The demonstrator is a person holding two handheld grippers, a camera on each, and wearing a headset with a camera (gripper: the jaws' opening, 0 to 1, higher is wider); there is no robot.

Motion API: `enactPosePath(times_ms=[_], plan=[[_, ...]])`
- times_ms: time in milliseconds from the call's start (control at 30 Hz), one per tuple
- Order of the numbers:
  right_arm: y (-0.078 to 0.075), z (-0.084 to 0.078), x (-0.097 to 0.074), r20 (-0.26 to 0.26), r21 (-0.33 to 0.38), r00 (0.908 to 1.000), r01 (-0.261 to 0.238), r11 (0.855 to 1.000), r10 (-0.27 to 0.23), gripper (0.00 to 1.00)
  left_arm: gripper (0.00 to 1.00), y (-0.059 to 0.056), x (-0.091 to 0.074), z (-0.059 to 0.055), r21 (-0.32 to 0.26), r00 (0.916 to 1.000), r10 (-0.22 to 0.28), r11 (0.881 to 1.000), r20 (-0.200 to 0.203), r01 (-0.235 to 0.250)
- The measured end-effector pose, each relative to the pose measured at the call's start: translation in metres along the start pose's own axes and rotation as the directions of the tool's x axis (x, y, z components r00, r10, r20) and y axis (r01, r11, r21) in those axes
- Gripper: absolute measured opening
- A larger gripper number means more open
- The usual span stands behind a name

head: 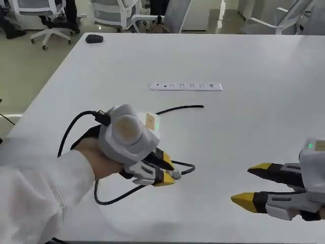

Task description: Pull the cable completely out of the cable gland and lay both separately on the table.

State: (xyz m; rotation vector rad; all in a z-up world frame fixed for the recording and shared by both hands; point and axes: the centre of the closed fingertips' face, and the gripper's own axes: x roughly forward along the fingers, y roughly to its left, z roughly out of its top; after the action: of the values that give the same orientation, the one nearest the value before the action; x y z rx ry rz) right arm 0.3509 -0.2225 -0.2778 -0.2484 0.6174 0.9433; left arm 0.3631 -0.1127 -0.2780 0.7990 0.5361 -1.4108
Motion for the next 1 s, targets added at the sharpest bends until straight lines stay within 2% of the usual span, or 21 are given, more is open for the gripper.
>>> enactPosePath(times_ms=[33,67,167,233,300,400,500,567,600,633,667,700,733,800,833,867,900,967,1000], plan=[[0.003,0.006,0.002,0.015,-0.006,0.9997,-0.019,1.000,0.020,0.50,0.15,-0.001,-0.003,0.001,0.071,0.9999,-0.004,0.997,-0.015,0.005],[0.005,0.011,0.004,0.024,-0.016,0.9991,-0.036,0.999,0.036,0.50,0.15,-0.002,-0.005,0.002,0.110,0.9997,-0.008,0.994,-0.021,0.011],[0.014,0.024,0.009,0.037,-0.054,0.9947,-0.094,0.994,0.096,0.50,0.15,-0.002,-0.011,0.009,0.183,1.0000,0.000,0.983,-0.008,0.001],[0.019,0.031,0.013,0.030,-0.092,0.9914,-0.124,0.988,0.127,0.49,0.15,-0.001,-0.014,0.010,0.239,0.9997,0.012,0.971,-0.020,-0.007],[0.023,0.036,0.017,0.034,-0.100,0.9870,-0.153,0.983,0.157,0.48,0.15,-0.002,-0.017,0.012,0.274,0.9995,0.022,0.962,-0.023,-0.015],[0.032,0.046,0.021,0.057,-0.096,0.9777,-0.196,0.976,0.202,0.47,0.15,-0.005,-0.021,0.017,0.296,0.9996,0.029,0.955,-0.006,-0.025],[0.041,0.055,0.026,0.082,-0.093,0.9635,-0.247,0.964,0.255,0.47,0.15,-0.006,-0.026,0.020,0.326,0.9991,0.042,0.944,0.004,-0.041],[0.048,0.062,0.030,0.105,-0.084,0.9482,-0.292,0.953,0.300,0.45,0.15,-0.007,-0.029,0.021,0.336,0.9988,0.048,0.941,0.011,-0.049],[0.052,0.065,0.032,0.122,-0.077,0.9365,-0.322,0.944,0.329,0.44,0.15,-0.008,-0.030,0.022,0.339,0.9986,0.050,0.939,0.017,-0.053],[0.057,0.068,0.035,0.137,-0.072,0.9206,-0.359,0.931,0.365,0.43,0.15,-0.009,-0.032,0.024,0.340,0.9984,0.050,0.939,0.026,-0.056],[0.058,0.070,0.037,0.141,-0.061,0.9145,-0.374,0.925,0.379,0.43,0.15,-0.010,-0.033,0.024,0.339,0.9983,0.050,0.939,0.029,-0.057],[0.059,0.072,0.040,0.147,-0.076,0.9088,-0.383,0.921,0.390,0.45,0.15,-0.010,-0.034,0.025,0.339,0.9983,0.050,0.939,0.031,-0.058],[0.062,0.078,0.043,0.155,-0.128,0.8972,-0.397,0.909,0.414,0.46,0.15,-0.010,-0.034,0.025,0.338,0.9980,0.052,0.939,0.034,-0.061],[0.065,0.084,0.048,0.149,-0.192,0.8850,-0.412,0.891,0.441,0.45,0.15,-0.010,-0.036,0.024,0.329,0.9974,0.059,0.942,0.042,-0.070],[0.067,0.086,0.050,0.146,-0.195,0.8762,-0.430,0.882,0.459,0.43,0.15,-0.010,-0.037,0.024,0.323,0.9970,0.062,0.944,0.047,-0.074],[0.071,0.088,0.051,0.147,-0.201,0.8596,-0.459,0.866,0.489,0.42,0.15,-0.010,-0.039,0.024,0.316,0.9967,0.063,0.946,0.051,-0.076],[0.078,0.090,0.053,0.148,-0.200,0.8329,-0.503,0.841,0.533,0.38,0.15,-0.010,-0.041,0.024,0.310,0.9960,0.067,0.947,0.059,-0.082],[0.087,0.091,0.056,0.129,-0.205,0.8005,-0.556,0.806,0.585,0.35,0.15,-0.012,-0.044,0.024,0.298,0.9950,0.070,0.951,0.071,-0.089],[0.089,0.092,0.058,0.125,-0.228,0.7946,-0.560,0.797,0.594,0.33,0.15,-0.012,-0.045,0.023,0.298,0.9947,0.073,0.950,0.072,-0.092]])
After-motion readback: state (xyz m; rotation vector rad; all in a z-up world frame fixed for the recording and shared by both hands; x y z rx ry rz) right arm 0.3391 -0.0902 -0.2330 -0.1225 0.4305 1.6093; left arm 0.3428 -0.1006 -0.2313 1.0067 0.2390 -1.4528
